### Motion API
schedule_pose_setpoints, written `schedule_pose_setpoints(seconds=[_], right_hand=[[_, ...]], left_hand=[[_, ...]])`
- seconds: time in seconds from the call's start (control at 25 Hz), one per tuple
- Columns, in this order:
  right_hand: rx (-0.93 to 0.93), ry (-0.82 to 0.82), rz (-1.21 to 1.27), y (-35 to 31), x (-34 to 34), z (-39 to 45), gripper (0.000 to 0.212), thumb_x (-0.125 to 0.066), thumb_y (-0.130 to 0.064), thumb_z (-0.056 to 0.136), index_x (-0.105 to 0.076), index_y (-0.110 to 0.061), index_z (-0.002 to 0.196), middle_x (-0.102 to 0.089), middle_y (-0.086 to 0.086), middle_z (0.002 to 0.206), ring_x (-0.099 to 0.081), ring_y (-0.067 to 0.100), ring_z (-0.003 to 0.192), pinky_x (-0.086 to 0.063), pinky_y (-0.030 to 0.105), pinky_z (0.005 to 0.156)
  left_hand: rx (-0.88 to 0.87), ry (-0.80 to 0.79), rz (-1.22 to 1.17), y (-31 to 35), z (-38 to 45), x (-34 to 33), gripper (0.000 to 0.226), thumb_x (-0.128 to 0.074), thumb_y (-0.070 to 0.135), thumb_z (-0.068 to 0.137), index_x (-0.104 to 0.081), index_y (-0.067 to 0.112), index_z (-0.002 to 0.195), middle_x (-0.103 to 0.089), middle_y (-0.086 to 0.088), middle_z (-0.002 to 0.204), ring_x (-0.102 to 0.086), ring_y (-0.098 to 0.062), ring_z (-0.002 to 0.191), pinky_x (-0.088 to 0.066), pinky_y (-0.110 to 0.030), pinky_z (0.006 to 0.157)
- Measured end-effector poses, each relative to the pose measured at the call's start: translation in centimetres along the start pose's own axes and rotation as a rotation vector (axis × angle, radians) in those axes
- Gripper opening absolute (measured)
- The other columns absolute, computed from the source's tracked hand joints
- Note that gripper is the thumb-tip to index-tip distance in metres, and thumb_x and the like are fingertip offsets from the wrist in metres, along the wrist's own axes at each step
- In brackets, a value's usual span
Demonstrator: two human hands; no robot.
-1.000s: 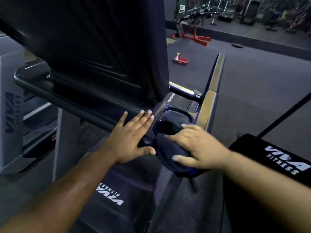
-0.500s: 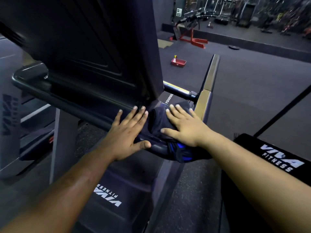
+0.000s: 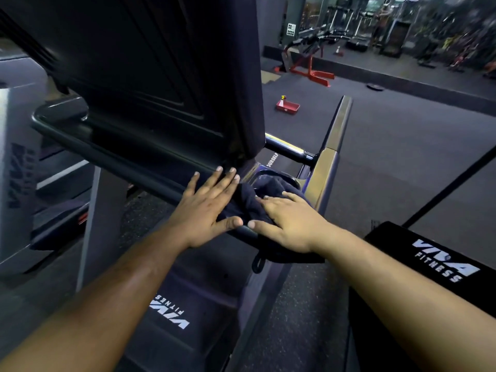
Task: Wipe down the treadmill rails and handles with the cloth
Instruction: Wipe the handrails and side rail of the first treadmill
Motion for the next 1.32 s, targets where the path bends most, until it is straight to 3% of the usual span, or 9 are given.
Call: schedule_pose_setpoints(seconds=[0.08, 0.16, 0.32, 0.44, 0.6, 0.68, 0.84, 1.08, 1.32], right_hand=[[-0.025, -0.047, -0.081, -1.2, 0.3, 2.0, 0.08, -0.016, -0.075, 0.093, -0.067, -0.014, 0.101, -0.071, 0.013, 0.111, -0.054, 0.031, 0.125, -0.034, 0.043, 0.108], [-0.116, -0.161, -0.121, -0.9, -0.4, 3.9, 0.085, -0.015, -0.075, 0.093, -0.068, -0.01, 0.109, -0.068, 0.016, 0.118, -0.052, 0.032, 0.126, -0.035, 0.043, 0.108], [0.15, 0.172, -0.014, -0.7, 0.5, -0.4, 0.051, -0.032, -0.069, 0.095, -0.05, -0.021, 0.086, -0.063, 0.002, 0.091, -0.06, 0.027, 0.096, -0.042, 0.043, 0.093], [0.237, 0.259, -0.039, 2.8, 0.1, -2.2, 0.062, -0.036, -0.074, 0.09, -0.058, -0.024, 0.119, -0.061, -0.007, 0.12, -0.054, 0.014, 0.12, -0.028, 0.047, 0.113], [-0.064, 0.135, -0.004, 4.2, -0.1, -1.3, 0.091, -0.006, -0.087, 0.082, -0.039, -0.035, 0.149, -0.035, -0.003, 0.159, -0.025, 0.016, 0.149, -0.008, 0.061, 0.119], [-0.129, 0.234, 0.0, 0.8, -1.2, -2.2, 0.085, -0.001, -0.079, 0.088, -0.04, -0.033, 0.148, -0.036, -0.004, 0.159, -0.027, 0.018, 0.148, -0.009, 0.059, 0.119], [0.048, 0.316, -0.013, 1.8, -1.3, -3.9, 0.058, -0.027, -0.058, 0.1, -0.038, -0.033, 0.15, -0.04, -0.008, 0.156, -0.034, 0.013, 0.145, -0.019, 0.056, 0.118], [-0.323, 0.008, 0.019, 4.8, -0.7, 2.5, 0.079, -0.027, -0.071, 0.093, -0.009, -0.032, 0.158, 0.001, -0.004, 0.167, 0.004, 0.014, 0.154, 0.007, 0.058, 0.12], [-0.319, 0.1, 0.005, 4.1, -1.2, -3.8, 0.088, -0.019, -0.078, 0.086, -0.008, -0.031, 0.158, 0.004, -0.001, 0.167, 0.008, 0.013, 0.153, 0.002, 0.051, 0.123]], left_hand=[[0.001, 0.009, -0.024, -0.2, 0.0, -0.1, 0.106, 0.011, 0.09, 0.075, 0.008, 0.024, 0.158, 0.017, 0.011, 0.164, 0.022, -0.011, 0.15, 0.01, -0.051, 0.121], [-0.012, 0.01, -0.046, -0.2, 0.1, -0.2, 0.106, 0.01, 0.09, 0.075, 0.007, 0.025, 0.158, 0.016, 0.011, 0.164, 0.022, -0.01, 0.15, 0.01, -0.051, 0.121], [-0.015, 0.015, -0.039, -0.3, 0.1, -0.3, 0.105, 0.01, 0.09, 0.075, 0.007, 0.025, 0.158, 0.015, 0.011, 0.164, 0.021, -0.011, 0.15, 0.008, -0.05, 0.122], [-0.004, 0.017, -0.047, -0.4, 0.0, -0.4, 0.103, 0.009, 0.089, 0.077, 0.008, 0.025, 0.158, 0.015, 0.011, 0.164, 0.021, -0.011, 0.15, 0.008, -0.048, 0.122], [0.015, 0.009, -0.027, -0.3, -0.1, -0.5, 0.103, 0.01, 0.089, 0.077, 0.01, 0.025, 0.158, 0.019, 0.013, 0.163, 0.025, -0.01, 0.149, 0.009, -0.049, 0.122], [0.025, 0.014, -0.021, -0.3, -0.1, -0.4, 0.105, 0.012, 0.09, 0.075, 0.01, 0.025, 0.158, 0.019, 0.012, 0.163, 0.025, -0.01, 0.149, 0.01, -0.05, 0.122], [0.021, -0.002, -0.042, -0.2, 0.0, -0.4, 0.106, 0.011, 0.09, 0.074, 0.011, 0.025, 0.158, 0.019, 0.012, 0.164, 0.026, -0.009, 0.148, 0.01, -0.05, 0.122], [0.033, 0.005, -0.012, -0.1, 0.0, -0.4, 0.108, 0.01, 0.091, 0.073, 0.009, 0.024, 0.158, 0.019, 0.011, 0.163, 0.024, -0.01, 0.149, 0.008, -0.054, 0.121], [0.052, 0.017, -0.007, 1.1, -0.9, -0.5, 0.108, 0.005, 0.091, 0.074, 0.014, 0.022, 0.157, 0.024, 0.007, 0.162, 0.029, -0.009, 0.147, 0.017, -0.055, 0.118]])
Point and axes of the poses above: each hand's wrist, its own z-axis towards the middle knuckle, its own x-axis out of the back of the hand, y = z × x, the point moved 7 cm from there along z, towards the middle knuckle
